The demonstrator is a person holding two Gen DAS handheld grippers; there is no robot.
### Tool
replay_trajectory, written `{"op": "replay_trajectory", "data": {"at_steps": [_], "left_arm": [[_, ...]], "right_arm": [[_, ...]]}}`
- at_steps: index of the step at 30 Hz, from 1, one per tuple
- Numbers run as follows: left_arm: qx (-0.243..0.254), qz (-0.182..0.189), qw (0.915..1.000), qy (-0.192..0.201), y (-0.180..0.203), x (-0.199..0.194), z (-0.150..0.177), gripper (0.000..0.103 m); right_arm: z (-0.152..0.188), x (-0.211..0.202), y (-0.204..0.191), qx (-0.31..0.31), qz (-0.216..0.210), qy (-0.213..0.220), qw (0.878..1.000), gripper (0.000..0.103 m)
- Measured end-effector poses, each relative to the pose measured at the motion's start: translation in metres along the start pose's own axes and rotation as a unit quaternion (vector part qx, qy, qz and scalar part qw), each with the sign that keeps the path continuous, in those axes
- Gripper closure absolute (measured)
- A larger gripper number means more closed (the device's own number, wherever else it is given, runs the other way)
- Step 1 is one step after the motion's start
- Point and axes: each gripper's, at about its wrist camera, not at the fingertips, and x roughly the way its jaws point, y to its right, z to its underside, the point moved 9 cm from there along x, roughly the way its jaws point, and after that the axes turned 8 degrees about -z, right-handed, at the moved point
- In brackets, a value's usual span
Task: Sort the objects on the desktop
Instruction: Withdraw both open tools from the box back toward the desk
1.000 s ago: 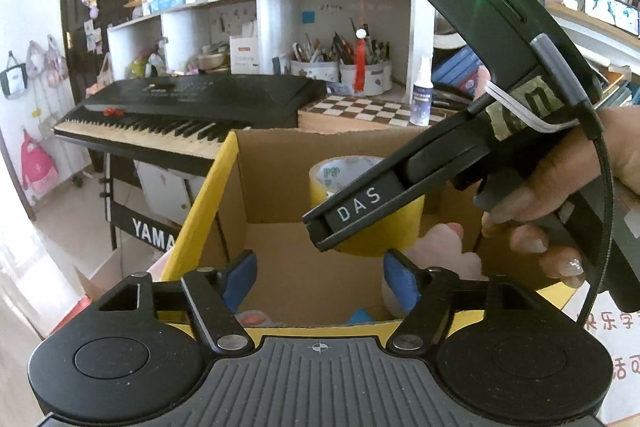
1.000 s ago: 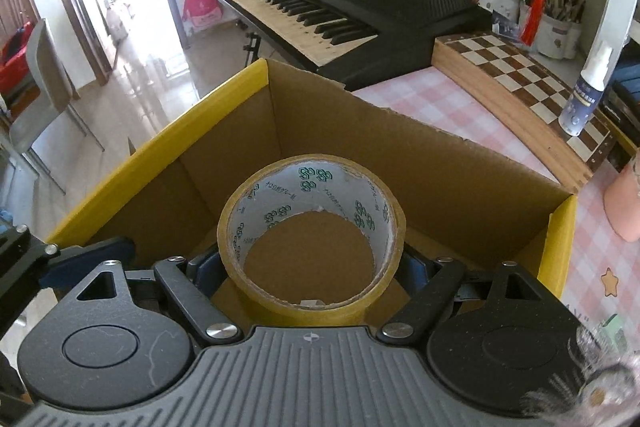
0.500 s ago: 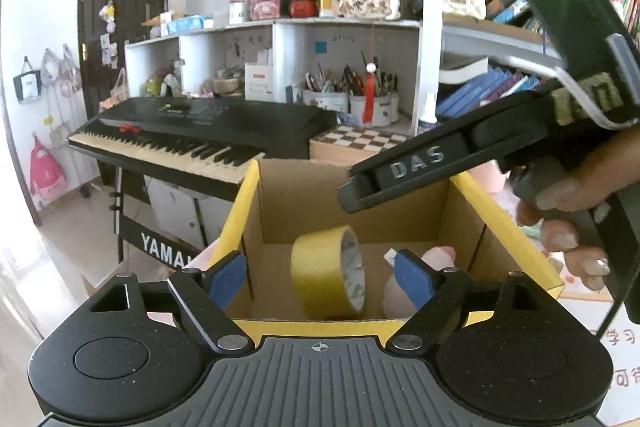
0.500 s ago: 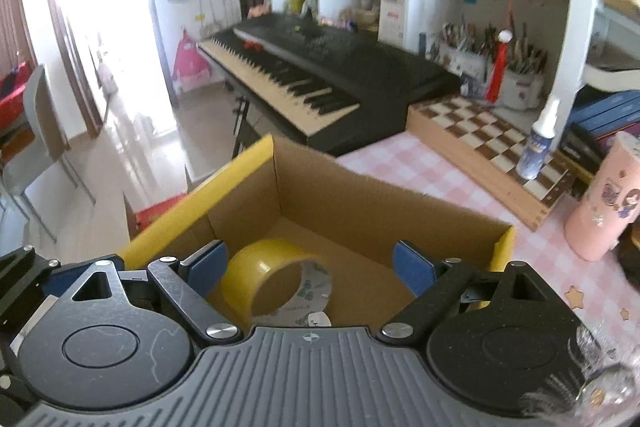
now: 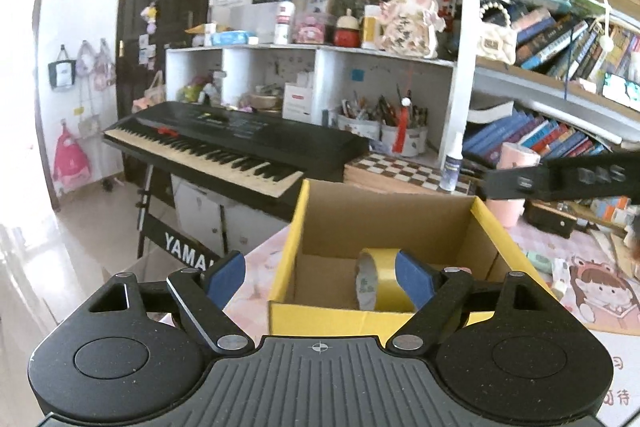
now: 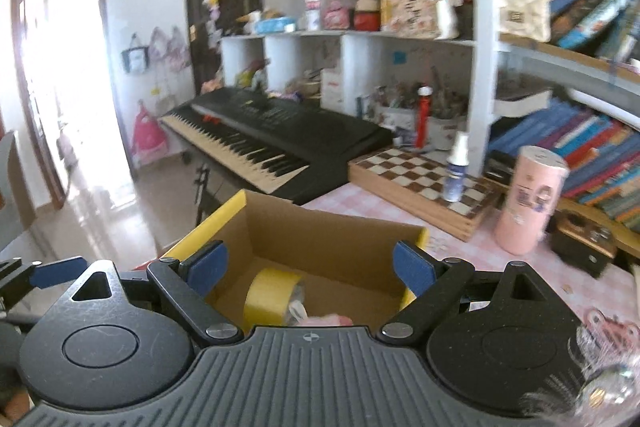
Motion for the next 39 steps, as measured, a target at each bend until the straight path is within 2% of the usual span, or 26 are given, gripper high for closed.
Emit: {"op": "replay_trajectory", "data": {"at_steps": [8, 13, 17, 22, 34, 39], "left_arm": [[-0.012, -0.006, 0.9996, 0.025, -0.011, -0.032, 0.004, 0.018], [-0.022, -0.001, 0.9991, 0.036, -0.015, -0.050, 0.007, 0.013], [-0.012, 0.006, 0.9993, 0.034, -0.013, -0.061, 0.014, 0.013], [-0.005, 0.002, 0.9996, 0.027, -0.014, -0.072, 0.028, 0.010], [-0.007, -0.023, 0.9995, 0.019, -0.029, -0.095, 0.053, 0.010], [0.013, -0.014, 0.9998, 0.008, -0.022, -0.101, 0.066, 0.010]], "right_arm": [[0.027, -0.054, 0.007, 0.041, 0.058, 0.035, 0.997, 0.013], [0.049, -0.084, 0.012, 0.068, 0.094, 0.043, 0.992, 0.013], [0.068, -0.103, 0.010, 0.078, 0.119, 0.045, 0.989, 0.013], [0.092, -0.118, -0.004, 0.062, 0.139, 0.042, 0.987, 0.013], [0.139, -0.134, -0.047, 0.047, 0.135, 0.020, 0.990, 0.014], [0.154, -0.137, -0.058, 0.039, 0.134, 0.006, 0.990, 0.014]]}}
